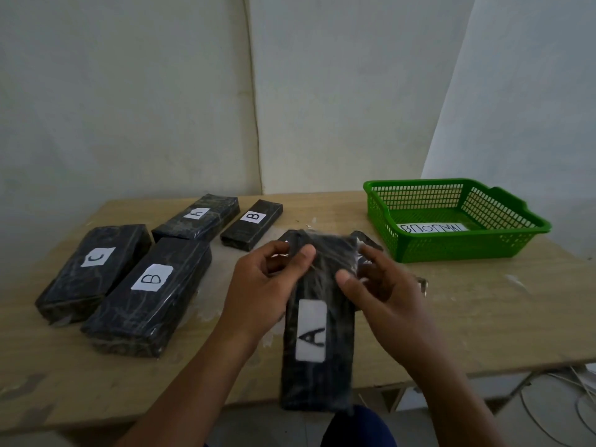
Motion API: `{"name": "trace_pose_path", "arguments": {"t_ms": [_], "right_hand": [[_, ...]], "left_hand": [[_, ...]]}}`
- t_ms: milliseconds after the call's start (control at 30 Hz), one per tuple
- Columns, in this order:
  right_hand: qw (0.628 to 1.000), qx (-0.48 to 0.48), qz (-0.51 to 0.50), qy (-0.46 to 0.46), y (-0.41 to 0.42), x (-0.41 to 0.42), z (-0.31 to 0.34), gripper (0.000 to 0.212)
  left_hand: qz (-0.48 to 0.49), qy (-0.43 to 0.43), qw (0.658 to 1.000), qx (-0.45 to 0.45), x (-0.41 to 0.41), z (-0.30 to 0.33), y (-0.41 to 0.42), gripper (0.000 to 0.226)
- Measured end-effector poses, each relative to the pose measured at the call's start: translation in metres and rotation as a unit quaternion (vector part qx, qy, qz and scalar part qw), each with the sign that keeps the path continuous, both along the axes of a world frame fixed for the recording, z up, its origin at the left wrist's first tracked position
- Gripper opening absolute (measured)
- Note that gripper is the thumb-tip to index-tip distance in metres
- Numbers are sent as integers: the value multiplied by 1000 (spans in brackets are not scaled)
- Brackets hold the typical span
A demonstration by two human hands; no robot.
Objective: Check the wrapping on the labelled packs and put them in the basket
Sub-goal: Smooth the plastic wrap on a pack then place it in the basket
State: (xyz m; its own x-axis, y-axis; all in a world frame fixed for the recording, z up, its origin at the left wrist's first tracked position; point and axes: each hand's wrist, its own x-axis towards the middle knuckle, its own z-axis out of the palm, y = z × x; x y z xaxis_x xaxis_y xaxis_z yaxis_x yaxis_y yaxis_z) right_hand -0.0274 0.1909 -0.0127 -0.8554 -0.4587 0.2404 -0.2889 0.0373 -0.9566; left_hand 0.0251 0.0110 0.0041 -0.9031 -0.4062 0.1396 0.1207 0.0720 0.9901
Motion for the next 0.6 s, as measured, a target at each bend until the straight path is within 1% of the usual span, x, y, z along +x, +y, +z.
{"name": "trace_pose_path", "arguments": {"t_ms": [67,133,167,233,333,400,433,500,600], "right_hand": [[997,27,40,-59,-4,10,-5,45],[992,33,62,-105,-6,18,-10,42],[990,28,63,-122,-6,21,-10,40],[987,5,47,-155,-6,20,-10,44],[978,-44,-10,-204,-7,10,-6,39],[975,-51,-42,-214,-7,3,-2,35],[973,-52,-46,-218,-7,0,1,35],[972,-52,-19,-227,-5,-3,6,40],[966,-63,56,-245,-3,-3,12,45]], "left_hand": [[39,-20,998,37,-4,2,-3,32],[72,-30,996,29,-8,2,-8,30],[70,-39,996,26,-9,2,-10,33],[36,-70,996,31,-9,1,-12,38],[-56,-117,991,31,-4,-2,-11,33],[-118,-148,982,7,3,-6,-8,28],[-133,-153,979,3,5,-7,-7,26],[-120,-144,982,19,7,-6,-8,21],[-90,-137,986,34,5,0,-15,20]]}}
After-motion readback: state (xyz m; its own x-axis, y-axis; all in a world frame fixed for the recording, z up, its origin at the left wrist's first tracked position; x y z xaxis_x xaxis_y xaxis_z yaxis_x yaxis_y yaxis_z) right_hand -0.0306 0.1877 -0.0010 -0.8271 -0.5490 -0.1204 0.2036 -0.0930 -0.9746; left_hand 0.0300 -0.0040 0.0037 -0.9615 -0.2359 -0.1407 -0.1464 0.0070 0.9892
